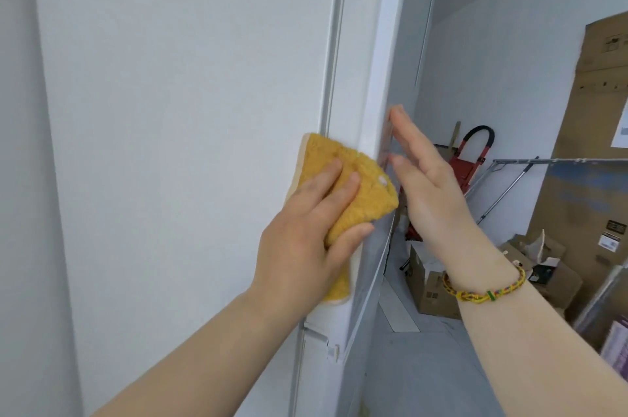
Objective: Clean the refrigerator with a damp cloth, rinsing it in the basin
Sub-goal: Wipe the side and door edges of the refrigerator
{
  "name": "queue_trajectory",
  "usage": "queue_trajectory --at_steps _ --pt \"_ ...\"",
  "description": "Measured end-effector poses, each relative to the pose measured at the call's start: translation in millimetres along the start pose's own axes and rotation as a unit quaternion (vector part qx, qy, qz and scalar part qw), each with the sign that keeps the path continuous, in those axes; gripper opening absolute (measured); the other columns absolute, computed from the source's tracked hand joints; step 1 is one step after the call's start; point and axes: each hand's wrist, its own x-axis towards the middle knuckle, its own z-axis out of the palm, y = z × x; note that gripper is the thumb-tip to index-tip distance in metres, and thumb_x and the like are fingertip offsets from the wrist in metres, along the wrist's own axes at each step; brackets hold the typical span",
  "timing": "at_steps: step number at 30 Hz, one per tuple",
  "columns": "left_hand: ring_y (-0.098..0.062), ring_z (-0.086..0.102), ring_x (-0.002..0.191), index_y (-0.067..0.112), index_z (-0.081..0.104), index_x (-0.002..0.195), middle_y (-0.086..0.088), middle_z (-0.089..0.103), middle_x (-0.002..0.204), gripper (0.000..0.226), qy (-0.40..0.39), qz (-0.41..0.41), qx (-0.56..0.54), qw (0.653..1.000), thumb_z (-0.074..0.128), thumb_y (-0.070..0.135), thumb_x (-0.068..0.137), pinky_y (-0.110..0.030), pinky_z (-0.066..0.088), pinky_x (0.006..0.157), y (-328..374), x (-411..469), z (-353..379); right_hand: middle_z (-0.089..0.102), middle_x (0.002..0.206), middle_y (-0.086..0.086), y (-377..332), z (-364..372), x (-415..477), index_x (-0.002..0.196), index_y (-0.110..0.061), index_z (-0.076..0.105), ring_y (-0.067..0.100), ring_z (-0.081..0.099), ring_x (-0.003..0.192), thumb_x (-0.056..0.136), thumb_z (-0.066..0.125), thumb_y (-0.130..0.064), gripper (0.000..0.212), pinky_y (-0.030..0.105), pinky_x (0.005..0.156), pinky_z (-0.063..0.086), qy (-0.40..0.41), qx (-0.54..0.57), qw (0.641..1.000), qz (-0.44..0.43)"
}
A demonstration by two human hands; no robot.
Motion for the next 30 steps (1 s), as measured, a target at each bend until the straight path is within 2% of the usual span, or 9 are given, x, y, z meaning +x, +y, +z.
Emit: queue_trajectory --at_steps 3,8,11,14,17,19,24,28,30 --pt "-0.012 0.042 0.113 0.019 0.044 0.12 0.002 0.042 0.126 0.044 0.005 0.002 0.032 0.999 0.023 0.049 0.094 -0.008 0.019 0.097 -1 -32 9 0.023 0.132 -0.027 4 1 -5 0.111 -0.05 0.028 -0.018 0.022 0.121 0.096 0.032 0.002 0.055 -0.004 0.098 0.019 -0.003 0.015 1.0 0.022" --pt "-0.013 0.046 0.108 0.022 0.047 0.117 -0.005 0.055 0.122 0.04 0.024 0.05 0.041 0.998 0.023 0.046 0.095 -0.017 0.033 0.091 -12 -22 5 0.023 0.134 -0.026 4 3 -5 0.113 -0.049 0.028 -0.016 0.022 0.124 0.096 0.031 0.003 0.055 -0.004 0.098 0.02 0.002 0.036 0.999 0.026" --pt "-0.014 0.045 0.111 0.021 0.046 0.119 -0.002 0.046 0.127 0.038 0.041 0.06 0.033 0.997 0.026 0.043 0.095 -0.012 0.031 0.095 -13 -12 8 0.021 0.135 -0.023 6 8 -6 0.121 -0.041 0.021 -0.016 0.02 0.123 0.095 0.031 0.005 0.054 -0.003 0.1 0.016 0.01 0.038 0.999 0.018" --pt "-0.018 0.043 0.115 0.017 0.045 0.121 -0.003 0.043 0.134 0.03 0.052 0.062 0.039 0.996 0.036 0.023 0.093 -0.011 0.03 0.098 -13 -42 23 0.02 0.135 -0.022 10 11 -8 0.122 -0.04 0.018 -0.016 0.018 0.123 0.095 0.031 0.005 0.054 -0.007 0.097 0.015 0.01 0.038 0.999 0.014" --pt "-0.018 0.046 0.109 0.02 0.047 0.117 -0.006 0.041 0.126 0.03 0.031 0.047 0.055 0.997 0.032 0.017 0.091 -0.018 0.037 0.085 -14 -83 28 0.017 0.14 -0.021 13 10 -8 0.123 -0.041 0.014 -0.017 0.015 0.124 0.096 0.032 0.003 0.054 -0.008 0.095 0.016 -0.009 0.024 1.0 0.012" --pt "-0.017 0.048 0.103 0.022 0.048 0.115 -0.004 0.042 0.122 0.038 0.024 0.041 0.055 0.997 0.041 0.012 0.08 -0.019 0.039 0.077 -16 -85 26 0.015 0.148 -0.015 14 8 -8 0.129 -0.037 0.013 -0.016 0.013 0.125 0.096 0.032 0.003 0.055 -0.007 0.097 0.016 -0.019 0.013 1.0 0.009" --pt "-0.017 0.044 0.11 0.026 0.047 0.116 -0.003 0.043 0.127 0.037 0.06 0.02 0.021 0.998 0.042 0.018 0.081 -0.021 0.038 0.082 -9 -19 14 0.011 0.154 -0.002 11 4 -7 0.144 -0.012 0.014 -0.005 0.011 0.133 0.097 0.034 -0.001 0.052 -0.008 0.094 0.017 -0.03 0.006 0.999 0.015" --pt "-0.021 0.044 0.114 0.019 0.046 0.118 -0.012 0.046 0.131 0.035 0.078 0.045 0.002 0.996 0.038 0.043 0.094 -0.024 0.037 0.094 -9 -14 24 0.015 0.153 -0.006 7 0 -9 0.144 -0.016 0.018 -0.001 0.013 0.138 0.098 0.035 -0.008 0.05 -0.005 0.097 0.018 -0.038 0.003 0.999 0.026" --pt "-0.022 0.043 0.114 0.019 0.047 0.117 -0.009 0.039 0.129 0.036 0.075 0.05 0.011 0.996 0.033 0.045 0.094 -0.024 0.035 0.095 -10 -35 29 0.017 0.153 -0.007 5 -2 -9 0.143 -0.018 0.02 -0.002 0.014 0.137 0.099 0.033 -0.01 0.047 0.001 0.104 0.017 -0.037 0.011 0.999 0.035"
